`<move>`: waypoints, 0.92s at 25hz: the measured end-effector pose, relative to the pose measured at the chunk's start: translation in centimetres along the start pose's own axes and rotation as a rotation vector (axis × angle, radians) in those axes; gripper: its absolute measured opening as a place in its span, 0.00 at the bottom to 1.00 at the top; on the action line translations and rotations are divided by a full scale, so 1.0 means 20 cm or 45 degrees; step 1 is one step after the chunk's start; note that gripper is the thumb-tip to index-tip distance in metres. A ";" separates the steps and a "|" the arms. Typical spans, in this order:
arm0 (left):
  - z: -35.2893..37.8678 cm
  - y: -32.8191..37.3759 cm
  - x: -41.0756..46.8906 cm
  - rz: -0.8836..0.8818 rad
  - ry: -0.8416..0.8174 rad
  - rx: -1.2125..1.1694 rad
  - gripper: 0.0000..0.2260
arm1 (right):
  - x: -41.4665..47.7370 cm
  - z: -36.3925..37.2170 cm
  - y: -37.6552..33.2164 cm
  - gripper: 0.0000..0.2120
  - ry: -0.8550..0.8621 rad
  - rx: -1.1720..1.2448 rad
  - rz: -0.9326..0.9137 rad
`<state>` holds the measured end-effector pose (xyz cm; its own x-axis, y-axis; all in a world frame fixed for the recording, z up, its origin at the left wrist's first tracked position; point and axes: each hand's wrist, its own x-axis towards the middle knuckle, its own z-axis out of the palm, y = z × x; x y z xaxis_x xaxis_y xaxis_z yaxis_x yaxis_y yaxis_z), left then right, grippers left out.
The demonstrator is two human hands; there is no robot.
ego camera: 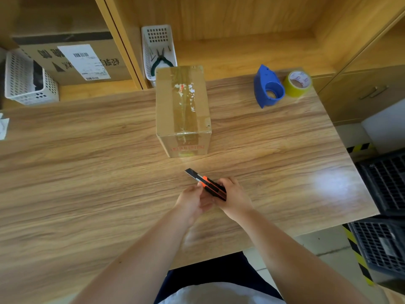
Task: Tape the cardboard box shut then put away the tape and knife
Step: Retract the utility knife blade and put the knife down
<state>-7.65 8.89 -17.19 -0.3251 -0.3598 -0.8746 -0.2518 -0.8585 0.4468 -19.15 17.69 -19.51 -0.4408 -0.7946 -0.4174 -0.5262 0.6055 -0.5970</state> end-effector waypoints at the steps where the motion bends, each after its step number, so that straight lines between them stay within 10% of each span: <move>1: 0.02 0.00 0.01 0.017 -0.010 0.008 0.11 | 0.00 -0.01 0.00 0.17 0.009 0.067 -0.016; 12: 0.19 0.11 0.01 0.238 -0.092 0.221 0.12 | -0.02 -0.19 0.01 0.05 0.189 0.529 0.130; 23: 0.37 0.31 -0.03 0.376 -0.150 0.232 0.12 | 0.05 -0.44 -0.14 0.33 -0.118 1.081 0.602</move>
<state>-15.81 6.59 -12.42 -0.5079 -0.5290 -0.6798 -0.2861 -0.6408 0.7124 -24.51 15.60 -12.20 -0.3941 -0.4999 -0.7713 0.4052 0.6587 -0.6339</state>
